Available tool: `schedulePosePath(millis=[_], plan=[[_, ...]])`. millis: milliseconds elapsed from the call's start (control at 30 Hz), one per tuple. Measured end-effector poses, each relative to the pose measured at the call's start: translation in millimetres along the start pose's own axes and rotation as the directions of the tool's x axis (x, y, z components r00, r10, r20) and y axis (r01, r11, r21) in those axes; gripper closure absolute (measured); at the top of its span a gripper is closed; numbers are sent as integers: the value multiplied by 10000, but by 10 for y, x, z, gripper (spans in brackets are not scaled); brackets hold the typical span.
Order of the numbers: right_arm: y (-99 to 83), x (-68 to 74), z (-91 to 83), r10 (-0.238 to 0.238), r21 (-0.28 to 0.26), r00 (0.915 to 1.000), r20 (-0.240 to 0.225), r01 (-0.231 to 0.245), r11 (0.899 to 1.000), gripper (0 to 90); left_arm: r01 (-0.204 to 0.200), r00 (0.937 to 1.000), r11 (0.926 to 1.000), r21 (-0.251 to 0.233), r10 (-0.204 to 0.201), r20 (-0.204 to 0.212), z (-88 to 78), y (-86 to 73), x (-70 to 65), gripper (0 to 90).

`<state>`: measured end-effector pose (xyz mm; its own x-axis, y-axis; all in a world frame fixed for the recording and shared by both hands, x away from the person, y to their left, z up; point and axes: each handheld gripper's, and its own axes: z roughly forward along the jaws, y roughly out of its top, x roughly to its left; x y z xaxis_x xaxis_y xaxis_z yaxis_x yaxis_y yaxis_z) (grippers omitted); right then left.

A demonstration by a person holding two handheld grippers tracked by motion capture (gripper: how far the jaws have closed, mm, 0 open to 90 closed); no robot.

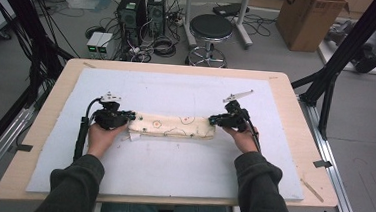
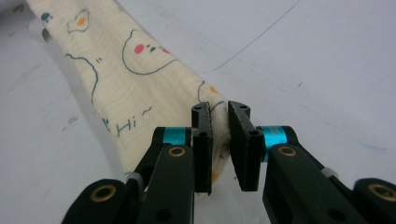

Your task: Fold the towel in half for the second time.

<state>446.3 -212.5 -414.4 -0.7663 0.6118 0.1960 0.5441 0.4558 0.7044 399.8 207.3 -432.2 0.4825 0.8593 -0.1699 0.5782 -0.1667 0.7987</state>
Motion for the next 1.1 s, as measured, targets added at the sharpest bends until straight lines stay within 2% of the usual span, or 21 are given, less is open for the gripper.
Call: schedulePosePath(millis=[133, 200, 333, 433, 533, 600, 667, 700, 900, 967, 1100], plan=[[80, -63, 79, 100, 249, 9994, 336, -108, 9996, 799, -75, 9999, 10000, 17, 75, -124, 64, 59, -1, 816], [88, -97, 88, 34, 109, 9980, 625, -41, 9999, 799, -106, 9999, 9999, -17, 106, -68, 87, 96, 5, 815], [48, -193, 100, 548, 96, 9965, 630, -555, 9984, 796, 280, 9995, 9996, -78, -279, 138, 158, 97, 45, 812], [42, -205, 116, 499, 155, 9959, 758, -512, 9986, 794, 160, 9999, 9998, 151, -161, 63, 210, 73, 39, 806], [29, -216, 141, 577, 379, 9949, 827, -610, 9974, 787, 208, 9997, 9995, 238, -211, 127, 230, 60, 54, 741], [19, -222, 153, 698, 404, 9943, 800, -732, 9965, 749, 33, 9999, 9992, 390, -38, 111, 224, 56, 54, 710], [23, -204, 159, 571, 475, 9936, 979, -620, 9969, 724, 22, 9999, 9993, 382, -28, 137, 204, 62, 61, 685], [27, -201, 157, 463, 411, 9935, 1040, -508, 9979, 716, 55, 9999, 9995, 314, -60, 142, 194, 65, 60, 676], [41, -178, 66, 602, -34, 9935, 964, -601, 9982, 619, 34, 9997, 9998, 178, -38, 224, 100, 99, 54, 591], [50, -164, 13, 690, -286, 9933, 926, -667, 9974, 596, 9, 9994, 10000, 17, -9, 335, 51, 117, 45, 581], [69, -109, -61, 528, -560, 9950, 843, -482, 9973, 572, -111, 9986, 9996, -241, 124, 522, -38, 144, 10, 570]])
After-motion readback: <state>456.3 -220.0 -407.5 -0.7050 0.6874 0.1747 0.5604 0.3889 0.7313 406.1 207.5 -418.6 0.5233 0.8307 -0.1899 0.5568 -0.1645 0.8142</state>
